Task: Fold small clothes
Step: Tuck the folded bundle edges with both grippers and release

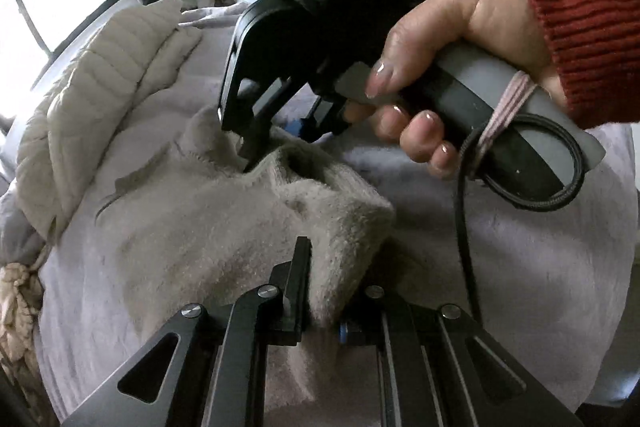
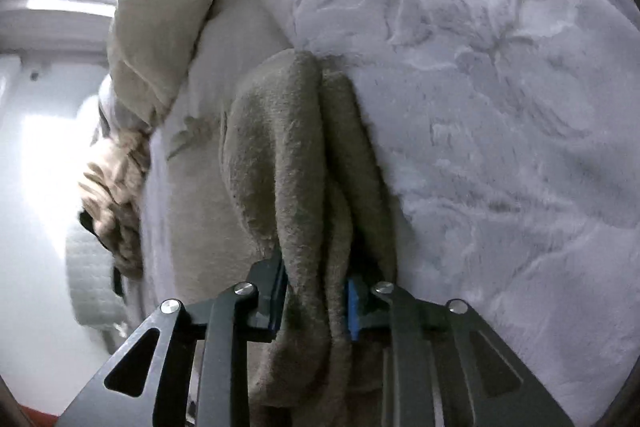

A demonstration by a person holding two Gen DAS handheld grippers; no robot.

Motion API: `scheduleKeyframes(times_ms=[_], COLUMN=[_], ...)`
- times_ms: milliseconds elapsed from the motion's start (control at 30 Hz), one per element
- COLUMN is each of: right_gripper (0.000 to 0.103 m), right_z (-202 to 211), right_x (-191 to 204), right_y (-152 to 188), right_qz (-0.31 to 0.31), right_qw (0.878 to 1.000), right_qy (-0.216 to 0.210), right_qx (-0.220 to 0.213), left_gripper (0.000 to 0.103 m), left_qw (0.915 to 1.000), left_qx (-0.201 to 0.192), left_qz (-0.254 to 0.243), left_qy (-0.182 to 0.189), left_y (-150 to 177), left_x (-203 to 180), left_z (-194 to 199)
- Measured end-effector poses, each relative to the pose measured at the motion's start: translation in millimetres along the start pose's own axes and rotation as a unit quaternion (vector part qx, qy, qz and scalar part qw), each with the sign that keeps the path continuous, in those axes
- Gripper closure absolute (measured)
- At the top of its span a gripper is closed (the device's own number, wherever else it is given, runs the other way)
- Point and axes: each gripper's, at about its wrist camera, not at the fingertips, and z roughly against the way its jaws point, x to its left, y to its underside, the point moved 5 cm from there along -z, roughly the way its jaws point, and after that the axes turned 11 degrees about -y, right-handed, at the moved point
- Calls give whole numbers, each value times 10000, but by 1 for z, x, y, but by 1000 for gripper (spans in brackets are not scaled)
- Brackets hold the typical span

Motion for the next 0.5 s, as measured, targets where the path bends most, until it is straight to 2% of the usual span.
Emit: scheduleKeyframes(times_ms=[100, 167, 200, 233, 267, 367, 433, 500], right_gripper=[71, 62, 53, 46, 45, 44, 44, 44], right_z=[2, 2, 7, 13, 18, 34, 42, 51], right_x=[3, 7, 10, 11, 14, 19, 19, 19], right_y=[-1, 0, 3, 8, 15, 43, 64, 87], right_qz=[43, -43, -122, -138, -134, -70, -61, -165], right_qw=[9998, 9996, 9996, 9997, 9998, 9994, 9987, 9990], right_qy=[117, 144, 106, 72, 59, 316, 464, 373], right_qx=[175, 246, 231, 190, 148, 147, 188, 171], left_gripper=[87, 47, 14, 11, 11, 11, 11, 11], left_qw=[9994, 9983, 9978, 9969, 9958, 9910, 9818, 9690], left_qx=[230, 360, 305, 163, 104, 400, 762, 1144], left_qz=[245, 447, 587, 774, 909, 1263, 1734, 2182], left_qy=[121, 129, 69, 8, 75, 165, 161, 183], left_y=[3, 9, 10, 12, 15, 30, 42, 56], left_x=[16, 25, 33, 43, 52, 79, 103, 126], left_z=[4, 11, 17, 28, 36, 42, 31, 10])
